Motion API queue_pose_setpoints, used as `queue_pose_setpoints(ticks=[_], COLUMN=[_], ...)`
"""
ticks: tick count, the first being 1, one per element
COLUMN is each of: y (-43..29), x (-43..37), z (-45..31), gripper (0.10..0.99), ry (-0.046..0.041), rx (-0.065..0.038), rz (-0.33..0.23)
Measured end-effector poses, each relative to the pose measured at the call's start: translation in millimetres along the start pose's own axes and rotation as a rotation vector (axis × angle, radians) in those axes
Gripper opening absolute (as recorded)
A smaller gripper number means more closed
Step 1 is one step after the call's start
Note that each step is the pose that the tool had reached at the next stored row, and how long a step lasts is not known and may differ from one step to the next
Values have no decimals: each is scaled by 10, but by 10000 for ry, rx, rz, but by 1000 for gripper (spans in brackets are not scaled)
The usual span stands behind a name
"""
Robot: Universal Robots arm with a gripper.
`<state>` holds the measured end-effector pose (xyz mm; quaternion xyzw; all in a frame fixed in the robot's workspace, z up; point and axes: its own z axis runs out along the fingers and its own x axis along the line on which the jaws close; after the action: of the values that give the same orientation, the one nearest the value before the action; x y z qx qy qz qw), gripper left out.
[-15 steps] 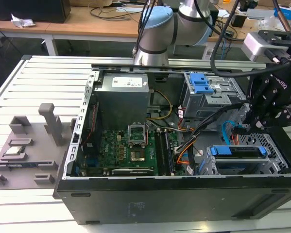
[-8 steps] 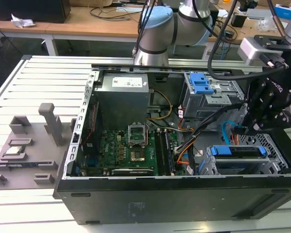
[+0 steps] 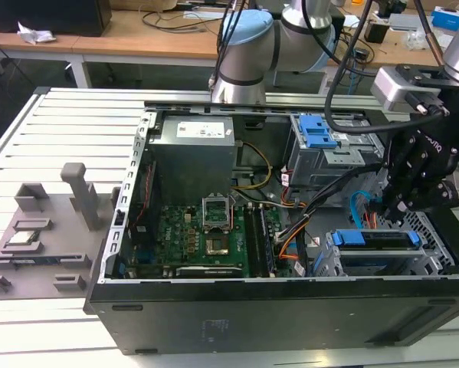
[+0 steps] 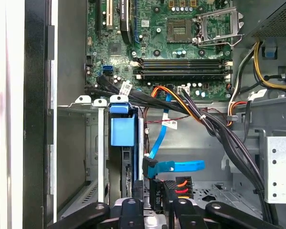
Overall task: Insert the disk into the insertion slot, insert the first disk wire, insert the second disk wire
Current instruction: 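Insert the first disk wire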
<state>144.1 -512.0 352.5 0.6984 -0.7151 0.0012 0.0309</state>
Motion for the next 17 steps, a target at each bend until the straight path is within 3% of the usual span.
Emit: queue_pose_setpoints(ticks=[1, 3, 5, 10, 13, 17], y=[0, 0, 0, -13, -74, -82], x=[0, 0, 4, 204, 207, 205], z=[0, 0, 0, 17, 39, 69], gripper=[286, 165, 165, 165, 165, 165], ry=[1, 6, 10, 14, 43, 73], rx=[0, 0, 1, 1, -3, -3], rz=[0, 0, 0, 0, 1, 3])
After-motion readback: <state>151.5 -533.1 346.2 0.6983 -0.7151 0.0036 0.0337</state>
